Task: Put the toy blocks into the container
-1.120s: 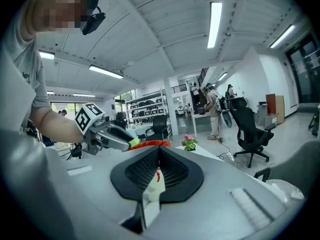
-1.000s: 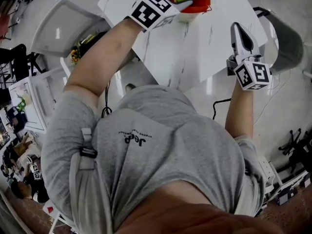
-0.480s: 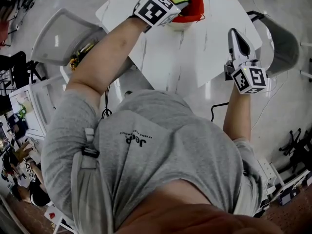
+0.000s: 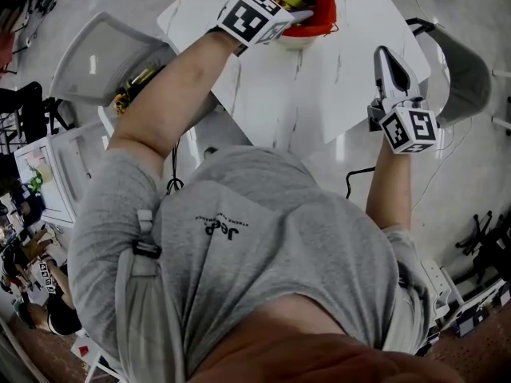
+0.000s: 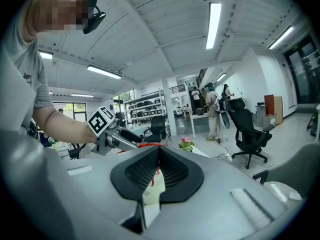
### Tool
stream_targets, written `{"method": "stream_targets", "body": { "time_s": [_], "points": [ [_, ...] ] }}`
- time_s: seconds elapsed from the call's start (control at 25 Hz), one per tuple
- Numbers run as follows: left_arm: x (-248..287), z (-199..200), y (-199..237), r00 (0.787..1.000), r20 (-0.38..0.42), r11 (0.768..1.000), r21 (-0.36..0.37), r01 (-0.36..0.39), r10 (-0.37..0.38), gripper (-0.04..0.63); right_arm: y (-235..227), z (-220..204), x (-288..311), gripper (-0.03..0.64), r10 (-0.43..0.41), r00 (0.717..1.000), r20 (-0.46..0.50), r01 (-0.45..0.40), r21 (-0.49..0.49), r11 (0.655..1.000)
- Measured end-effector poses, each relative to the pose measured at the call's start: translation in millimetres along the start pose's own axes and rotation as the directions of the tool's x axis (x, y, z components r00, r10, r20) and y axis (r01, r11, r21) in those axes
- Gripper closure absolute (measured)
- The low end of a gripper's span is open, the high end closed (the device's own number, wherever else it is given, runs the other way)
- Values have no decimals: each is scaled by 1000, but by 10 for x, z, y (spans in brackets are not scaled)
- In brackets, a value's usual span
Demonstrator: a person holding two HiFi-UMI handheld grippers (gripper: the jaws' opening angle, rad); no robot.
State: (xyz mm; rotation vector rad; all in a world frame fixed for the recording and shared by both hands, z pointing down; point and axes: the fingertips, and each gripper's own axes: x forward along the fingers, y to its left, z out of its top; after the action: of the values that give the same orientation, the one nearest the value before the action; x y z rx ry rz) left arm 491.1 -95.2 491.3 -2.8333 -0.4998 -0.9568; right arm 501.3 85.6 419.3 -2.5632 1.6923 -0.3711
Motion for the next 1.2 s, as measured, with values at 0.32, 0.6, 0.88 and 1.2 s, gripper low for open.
{"method": "stream_targets", "body": {
  "time_s": [0.32, 0.6, 0.88, 1.2],
  "points": [
    [-463, 167, -52, 993, 115, 998, -57, -13, 19, 248, 156, 166, 90, 612, 39, 999, 4, -38, -26, 999],
    [-1067, 195, -3, 964, 249, 991, -114, -69, 96, 481, 449, 300, 226, 612, 83, 997, 3, -82, -59, 995],
    [-1788, -21, 3, 925, 344, 974, -206, -96, 164, 538, 917, 423, 386, 612, 143, 990, -1, -142, -94, 985],
    [-2801, -397, 168, 882, 377, 944, -274, -186, 283, 538, 1655, 616, 641, 614, 226, 974, -6, -225, -127, 966]
  ]
}}
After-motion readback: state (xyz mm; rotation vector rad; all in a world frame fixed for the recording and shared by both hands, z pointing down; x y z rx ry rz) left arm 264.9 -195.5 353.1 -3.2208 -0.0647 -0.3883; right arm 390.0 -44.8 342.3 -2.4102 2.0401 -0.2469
